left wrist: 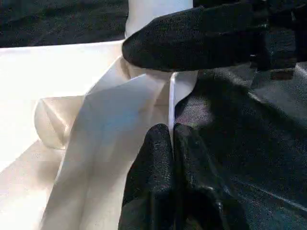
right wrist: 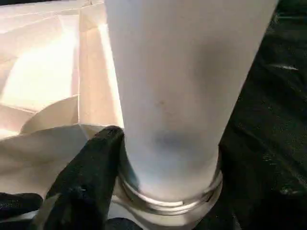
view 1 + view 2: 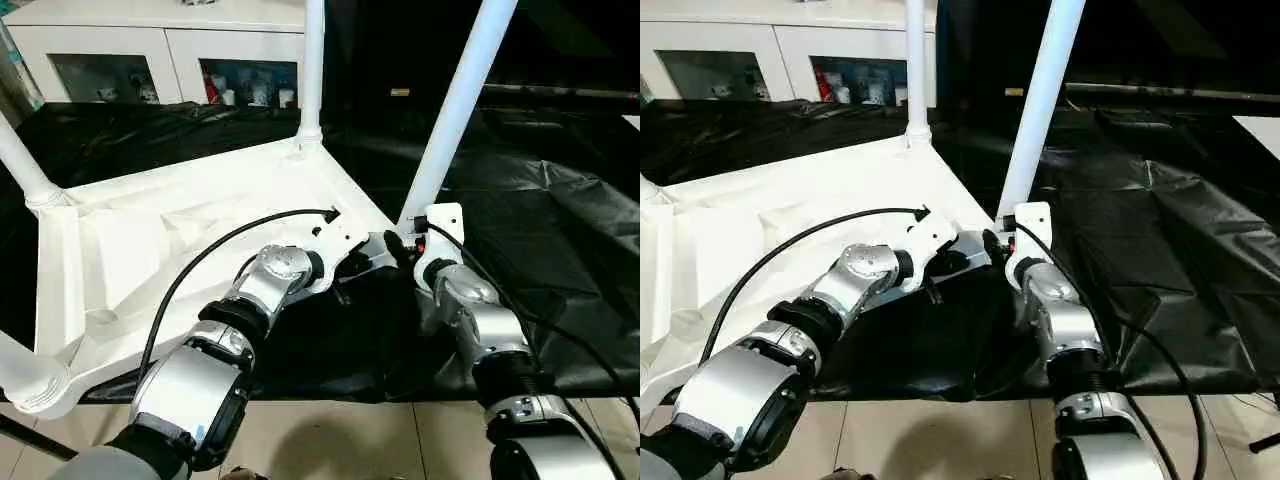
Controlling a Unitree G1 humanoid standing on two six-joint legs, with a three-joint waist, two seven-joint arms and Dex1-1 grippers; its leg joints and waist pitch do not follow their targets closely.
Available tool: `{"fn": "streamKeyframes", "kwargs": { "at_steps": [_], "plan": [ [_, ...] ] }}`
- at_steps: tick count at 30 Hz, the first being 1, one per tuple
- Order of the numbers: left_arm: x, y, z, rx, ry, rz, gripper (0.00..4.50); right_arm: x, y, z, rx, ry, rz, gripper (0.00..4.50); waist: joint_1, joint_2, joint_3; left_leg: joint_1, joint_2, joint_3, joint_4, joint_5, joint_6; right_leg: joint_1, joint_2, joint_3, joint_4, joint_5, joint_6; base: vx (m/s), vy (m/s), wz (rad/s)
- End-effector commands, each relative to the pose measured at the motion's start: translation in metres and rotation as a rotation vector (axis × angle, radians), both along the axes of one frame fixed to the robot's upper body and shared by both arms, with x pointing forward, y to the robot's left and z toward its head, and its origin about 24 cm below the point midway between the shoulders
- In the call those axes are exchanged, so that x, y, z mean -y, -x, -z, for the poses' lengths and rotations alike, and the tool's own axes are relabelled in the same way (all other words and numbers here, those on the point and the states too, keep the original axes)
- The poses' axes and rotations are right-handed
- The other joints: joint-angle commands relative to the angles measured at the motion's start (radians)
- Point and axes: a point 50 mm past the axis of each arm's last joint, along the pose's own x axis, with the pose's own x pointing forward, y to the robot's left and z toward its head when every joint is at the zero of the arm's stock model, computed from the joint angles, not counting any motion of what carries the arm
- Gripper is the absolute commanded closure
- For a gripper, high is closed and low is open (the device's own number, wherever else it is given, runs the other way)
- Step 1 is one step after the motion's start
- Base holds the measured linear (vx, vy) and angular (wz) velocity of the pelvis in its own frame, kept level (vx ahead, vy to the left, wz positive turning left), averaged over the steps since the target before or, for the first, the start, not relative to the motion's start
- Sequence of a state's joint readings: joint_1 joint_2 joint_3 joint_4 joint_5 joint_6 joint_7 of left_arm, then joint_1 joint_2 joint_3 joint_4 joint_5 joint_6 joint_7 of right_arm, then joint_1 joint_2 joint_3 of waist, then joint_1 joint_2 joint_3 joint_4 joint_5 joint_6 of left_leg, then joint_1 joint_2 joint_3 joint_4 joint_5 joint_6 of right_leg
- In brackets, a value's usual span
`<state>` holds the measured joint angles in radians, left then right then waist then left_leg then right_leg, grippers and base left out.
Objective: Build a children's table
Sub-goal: Rotate leg to tighten
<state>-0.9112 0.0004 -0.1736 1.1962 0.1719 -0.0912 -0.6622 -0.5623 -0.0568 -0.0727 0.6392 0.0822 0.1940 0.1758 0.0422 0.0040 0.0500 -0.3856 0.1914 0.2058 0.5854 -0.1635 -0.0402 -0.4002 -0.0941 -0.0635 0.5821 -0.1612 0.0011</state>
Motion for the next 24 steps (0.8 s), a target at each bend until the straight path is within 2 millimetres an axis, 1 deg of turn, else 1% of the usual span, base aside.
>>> {"fn": "streamKeyframes", "kwargs": {
  "at_steps": [1, 2, 3, 4, 6, 7, 8, 9, 10, 11, 12, 14, 15, 16, 18, 19, 20, 21, 23, 24],
  "plan": [
    [0.007, -0.001, -0.004, 0.007, 0.024, -0.021, 4.50, -0.019, 0.002, 0.003, -0.032, -0.038, -0.073, 0.94, -0.003, -0.005, -0.064, 0.027, 0.037, -0.027, -0.077, -0.327, 0.016, 0.032, -0.055, 0.034, -0.082, -0.337, -0.185, 0.000, 0.000, 0.00],
    [0.006, -0.001, -0.003, 0.005, 0.024, -0.019, 4.50, -0.018, 0.002, 0.002, -0.028, -0.036, -0.075, 0.75, -0.005, -0.004, -0.064, 0.026, 0.037, -0.027, -0.078, -0.330, 0.017, 0.033, -0.055, 0.034, -0.082, -0.335, -0.187, 0.000, 0.000, 0.00],
    [0.005, -0.001, -0.003, -0.001, 0.022, -0.004, 4.50, -0.015, 0.001, 0.000, -0.018, -0.019, -0.088, 0.68, -0.005, -0.005, -0.063, 0.027, 0.037, -0.027, -0.078, -0.332, 0.017, 0.032, -0.055, 0.034, -0.082, -0.336, -0.187, 0.000, 0.000, 0.00],
    [0.003, 0.000, -0.002, -0.010, 0.019, 0.015, 4.50, -0.012, 0.000, -0.003, -0.005, 0.001, -0.117, 0.68, -0.006, -0.007, -0.064, 0.027, 0.037, -0.027, -0.078, -0.333, 0.019, 0.033, -0.055, 0.034, -0.083, -0.336, -0.188, 0.000, 0.000, 0.00],
    [0.000, 0.003, 0.000, -0.034, 0.017, 0.074, 4.50, -0.004, -0.001, -0.009, 0.014, 0.031, -0.187, 0.68, -0.005, -0.006, -0.065, 0.024, 0.037, -0.027, -0.076, -0.317, 0.025, 0.037, -0.056, 0.034, -0.080, -0.312, -0.193, 0.000, 0.000, 0.00],
    [-0.004, 0.005, 0.001, -0.053, 0.006, 0.121, 4.50, 0.004, 0.000, -0.014, 0.024, 0.052, -0.266, 0.68, -0.005, -0.007, -0.065, 0.024, 0.037, -0.025, -0.075, -0.309, 0.033, 0.038, -0.055, 0.034, -0.079, -0.291, -0.199, 0.000, 0.000, 0.00],
    [-0.004, 0.005, 0.001, -0.053, 0.006, 0.121, 4.50, 0.004, 0.000, -0.014, 0.024, 0.052, -0.266, 0.68, -0.004, -0.009, -0.067, 0.022, 0.036, -0.025, -0.073, -0.297, 0.039, 0.043, -0.056, 0.034, -0.076, -0.274, -0.202, 0.000, 0.000, 0.00],
    [-0.008, 0.008, 0.003, -0.078, -0.002, 0.194, 4.50, 0.015, 0.003, -0.021, 0.032, 0.083, -0.368, 0.68, -0.002, -0.009, -0.067, 0.022, 0.036, -0.023, -0.071, -0.279, 0.053, 0.043, -0.056, 0.035, -0.074, -0.245, -0.210, 0.000, 0.000, 0.00],
    [-0.009, 0.010, 0.003, -0.087, -0.003, 0.216, 4.50, 0.018, 0.004, -0.023, 0.034, 0.094, -0.398, 0.68, 0.000, -0.010, -0.068, 0.020, 0.037, -0.022, -0.068, -0.258, 0.067, 0.046, -0.057, 0.036, -0.071, -0.221, -0.217, 0.000, 0.000, 0.00],
    [-0.013, 0.011, 0.003, -0.099, -0.016, 0.252, 4.50, 0.025, 0.007, -0.026, 0.036, 0.116, -0.452, 0.68, 0.002, -0.010, -0.069, 0.020, 0.037, -0.021, -0.067, -0.244, 0.074, 0.046, -0.058, 0.036, -0.069, -0.205, -0.223, 0.000, 0.000, 0.00],
    [-0.016, 0.013, 0.004, -0.111, -0.028, 0.291, 4.50, 0.031, 0.010, -0.029, 0.032, 0.133, -0.506, 0.68, 0.008, -0.010, -0.070, 0.019, 0.038, -0.021, -0.064, -0.221, 0.089, 0.052, -0.057, 0.034, -0.065, -0.175, -0.231, 0.000, 0.000, 0.00],
    [-0.023, 0.016, 0.002, -0.149, -0.038, 0.377, 4.50, 0.044, 0.019, -0.035, 0.017, 0.182, -0.635, 0.68, 0.024, -0.007, -0.073, 0.020, 0.044, -0.016, -0.059, -0.159, 0.115, 0.052, -0.054, 0.034, -0.050, -0.076, -0.264, 0.000, 0.000, 0.00],
    [-0.024, 0.016, 0.002, -0.153, -0.038, 0.386, 4.50, 0.046, 0.020, -0.035, 0.016, 0.186, -0.643, 0.68, 0.027, -0.007, -0.074, 0.021, 0.045, -0.016, -0.058, -0.152, 0.119, 0.052, -0.055, 0.034, -0.048, -0.058, -0.272, 0.000, 0.000, 0.00],
    [-0.026, 0.017, 0.001, -0.171, -0.034, 0.421, 4.50, 0.051, 0.022, -0.036, 0.003, 0.193, -0.674, 0.68, 0.030, -0.007, -0.075, 0.021, 0.046, -0.016, -0.058, -0.144, 0.124, 0.053, -0.055, 0.033, -0.043, -0.034, -0.289, 0.000, 0.000, 0.00],
    [-0.028, 0.018, -0.001, -0.188, -0.030, 0.452, 4.50, 0.054, 0.026, -0.036, -0.021, 0.191, -0.729, 0.68, 0.032, -0.008, -0.075, 0.021, 0.045, -0.014, -0.056, -0.154, 0.126, 0.052, -0.056, 0.033, -0.043, -0.034, -0.301, 0.000, 0.000, 0.00],
    [-0.029, 0.018, -0.002, -0.194, -0.030, 0.465, 4.50, 0.055, 0.029, -0.036, -0.034, 0.192, -0.760, 0.68, 0.035, -0.008, -0.072, 0.022, 0.046, -0.015, -0.058, -0.182, 0.120, 0.050, -0.057, 0.032, -0.047, -0.073, -0.302, 0.000, 0.000, 0.00],
    [-0.030, 0.019, -0.003, -0.200, -0.031, 0.477, 4.50, 0.056, 0.031, -0.036, -0.047, 0.194, -0.791, 0.68, 0.035, -0.008, -0.071, 0.023, 0.046, -0.015, -0.059, -0.193, 0.116, 0.050, -0.057, 0.032, -0.049, -0.091, -0.300, 0.000, 0.000, 0.00],
    [-0.032, 0.018, -0.004, -0.195, -0.037, 0.477, 4.50, 0.054, 0.036, -0.034, -0.071, 0.201, -0.846, 0.68, 0.039, -0.007, -0.068, 0.025, 0.047, -0.016, -0.061, -0.222, 0.101, 0.048, -0.058, 0.033, -0.056, -0.153, -0.286, 0.000, 0.000, 0.00],
    [-0.032, 0.017, -0.004, -0.193, -0.039, 0.475, 4.50, 0.053, 0.038, -0.033, -0.079, 0.204, -0.860, 0.68, 0.043, -0.007, -0.068, 0.027, 0.050, -0.017, -0.062, -0.231, 0.091, 0.047, -0.059, 0.034, -0.058, -0.176, -0.279, 0.000, 0.000, 0.00],
    [-0.033, 0.017, -0.005, -0.191, -0.039, 0.475, 4.50, 0.052, 0.039, -0.031, -0.085, 0.204, -0.871, 0.68, 0.044, -0.008, -0.067, 0.027, 0.049, -0.018, -0.065, -0.243, 0.080, 0.046, -0.059, 0.033, -0.060, -0.199, -0.272, 0.000, 0.000, 0.00]
  ]
}}
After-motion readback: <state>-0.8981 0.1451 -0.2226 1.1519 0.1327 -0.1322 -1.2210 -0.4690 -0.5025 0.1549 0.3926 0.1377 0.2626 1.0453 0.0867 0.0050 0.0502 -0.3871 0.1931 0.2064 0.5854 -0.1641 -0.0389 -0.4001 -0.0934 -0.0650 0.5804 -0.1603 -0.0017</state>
